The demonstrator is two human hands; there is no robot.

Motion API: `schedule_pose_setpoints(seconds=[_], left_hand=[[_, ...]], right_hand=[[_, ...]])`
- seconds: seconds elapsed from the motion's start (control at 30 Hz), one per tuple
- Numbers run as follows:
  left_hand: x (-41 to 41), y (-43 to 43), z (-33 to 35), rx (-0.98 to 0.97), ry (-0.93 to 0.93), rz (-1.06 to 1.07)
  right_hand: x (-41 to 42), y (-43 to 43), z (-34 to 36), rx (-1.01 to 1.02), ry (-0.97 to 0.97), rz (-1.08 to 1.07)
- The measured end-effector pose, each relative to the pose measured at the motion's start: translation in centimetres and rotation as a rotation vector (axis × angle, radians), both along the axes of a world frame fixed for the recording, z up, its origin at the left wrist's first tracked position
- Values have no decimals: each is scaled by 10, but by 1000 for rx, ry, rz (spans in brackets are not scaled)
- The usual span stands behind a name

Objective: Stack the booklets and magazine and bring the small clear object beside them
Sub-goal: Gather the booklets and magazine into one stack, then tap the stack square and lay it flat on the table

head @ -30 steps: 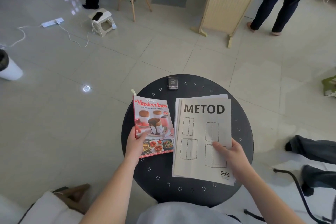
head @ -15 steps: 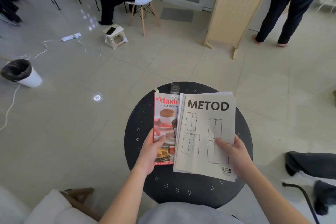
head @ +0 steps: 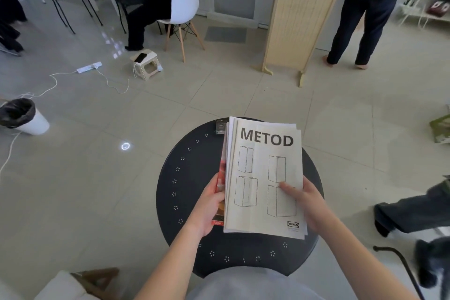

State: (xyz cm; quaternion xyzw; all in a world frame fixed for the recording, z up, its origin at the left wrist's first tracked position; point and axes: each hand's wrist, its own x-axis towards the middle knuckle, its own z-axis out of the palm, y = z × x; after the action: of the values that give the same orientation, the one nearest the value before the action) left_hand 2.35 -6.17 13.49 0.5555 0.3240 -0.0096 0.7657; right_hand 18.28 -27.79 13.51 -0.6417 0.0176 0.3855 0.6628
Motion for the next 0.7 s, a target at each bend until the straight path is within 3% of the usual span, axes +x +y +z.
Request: schedule_pose_setpoints(seconds=[0.27, 0.7], left_hand=[[13, -6, 1, 145, -2, 12], [5, 3, -58, 507, 235, 40]], right_hand=[[-7, -5, -10, -88, -192, -21], [-10, 13, -48, -316, -337, 183]])
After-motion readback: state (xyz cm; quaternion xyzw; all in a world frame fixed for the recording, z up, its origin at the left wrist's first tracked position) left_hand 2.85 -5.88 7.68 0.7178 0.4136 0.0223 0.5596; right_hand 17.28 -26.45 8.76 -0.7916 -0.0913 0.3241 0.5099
